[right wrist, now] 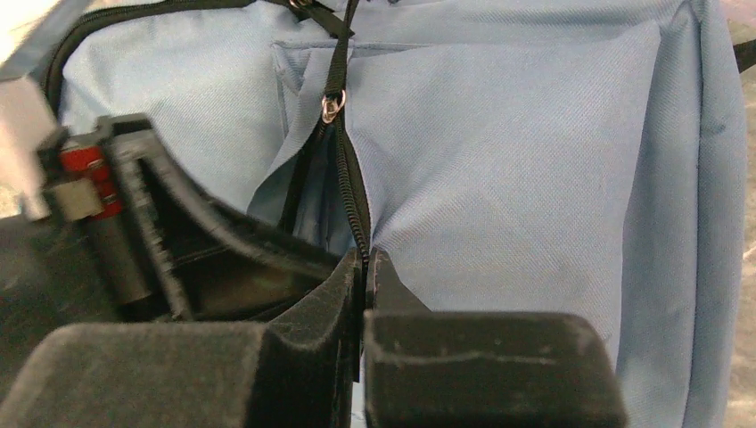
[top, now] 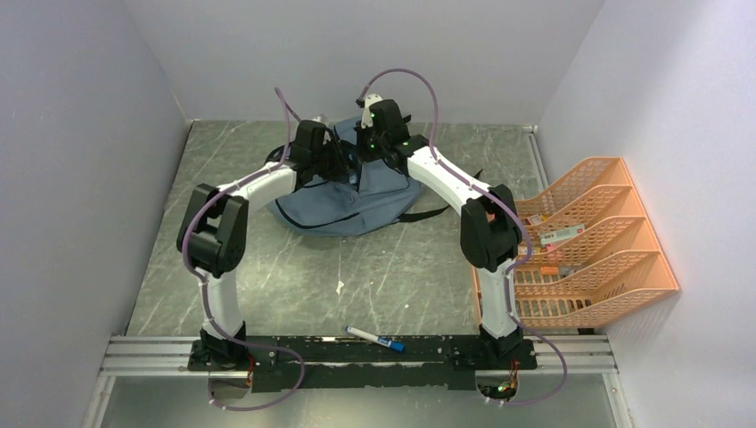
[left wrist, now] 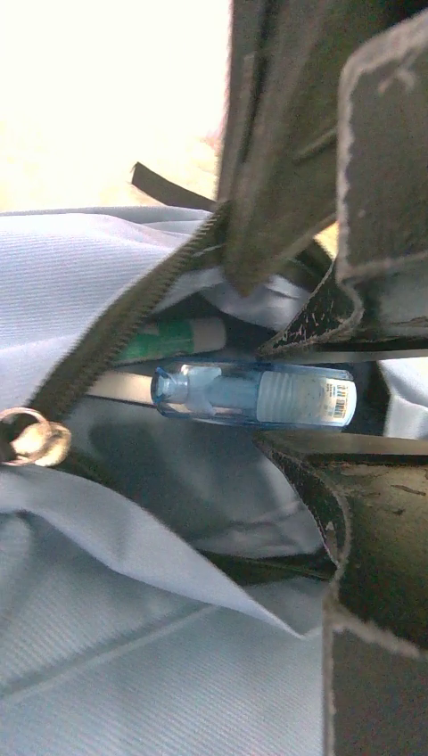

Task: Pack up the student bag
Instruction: Place the stationery in the student bag.

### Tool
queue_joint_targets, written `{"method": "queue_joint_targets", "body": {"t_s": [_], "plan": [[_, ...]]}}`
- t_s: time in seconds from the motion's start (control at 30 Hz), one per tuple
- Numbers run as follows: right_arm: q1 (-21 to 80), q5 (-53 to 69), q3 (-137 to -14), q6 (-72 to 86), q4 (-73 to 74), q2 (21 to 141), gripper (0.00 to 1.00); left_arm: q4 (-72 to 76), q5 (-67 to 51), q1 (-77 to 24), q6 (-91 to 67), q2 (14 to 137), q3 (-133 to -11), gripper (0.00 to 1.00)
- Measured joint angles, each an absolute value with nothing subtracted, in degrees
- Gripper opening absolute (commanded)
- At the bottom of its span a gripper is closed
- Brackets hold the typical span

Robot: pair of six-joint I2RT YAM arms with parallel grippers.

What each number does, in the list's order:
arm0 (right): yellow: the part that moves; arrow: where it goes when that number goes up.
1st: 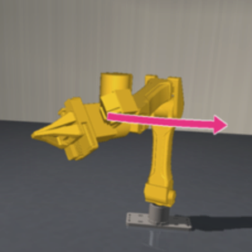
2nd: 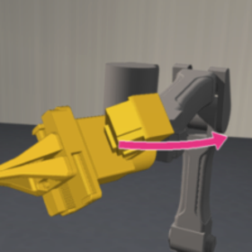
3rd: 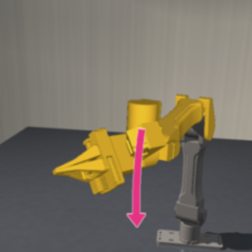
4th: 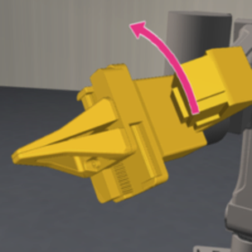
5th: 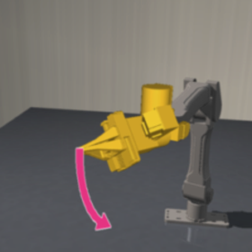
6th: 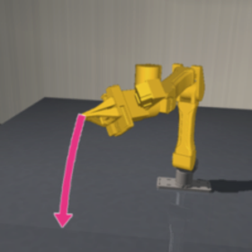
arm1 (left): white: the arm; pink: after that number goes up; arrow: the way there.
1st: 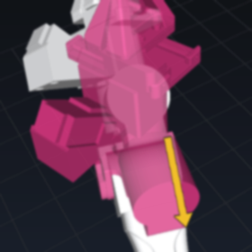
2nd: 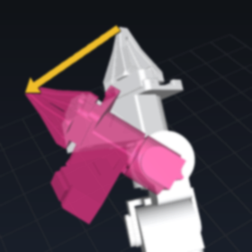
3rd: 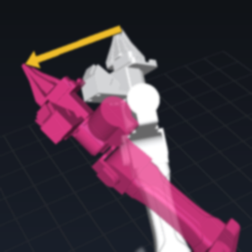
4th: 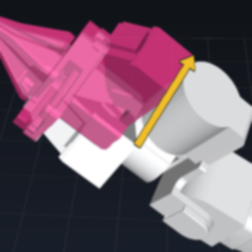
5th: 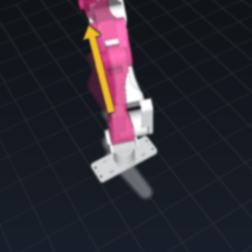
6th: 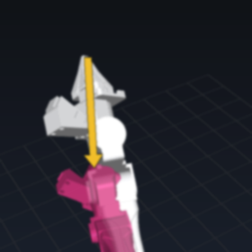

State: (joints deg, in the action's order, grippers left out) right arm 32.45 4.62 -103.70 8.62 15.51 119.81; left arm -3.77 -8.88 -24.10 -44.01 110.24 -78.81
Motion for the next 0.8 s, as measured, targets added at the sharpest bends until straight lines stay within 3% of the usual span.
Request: {"method": "queue_joint_targets", "body": {"t_s": [0.17, 0.27, 0.5, 0.8], "plan": [[32.4, 4.9, -103.7, 9.0, 15.5, 119.7, 0.00, -1.3, -10.7, -24.1, -45.1, 115.3, -83.1, 0.57], [32.2, 4.5, -103.7, 8.8, 15.5, 119.6, 0.00, -1.5, -10.6, -24.0, -45.0, 115.2, -82.7, 0.77], [32.2, 4.6, -103.7, 9.0, 15.6, 119.4, 0.00, -2.8, -9.9, -23.4, -43.4, 106.8, -76.0, 0.76], [32.2, 4.4, -103.5, 8.7, 15.5, 119.4, 0.00, -7.8, -8.7, -23.8, -34.0, 84.0, -61.9, 0.74]]}}
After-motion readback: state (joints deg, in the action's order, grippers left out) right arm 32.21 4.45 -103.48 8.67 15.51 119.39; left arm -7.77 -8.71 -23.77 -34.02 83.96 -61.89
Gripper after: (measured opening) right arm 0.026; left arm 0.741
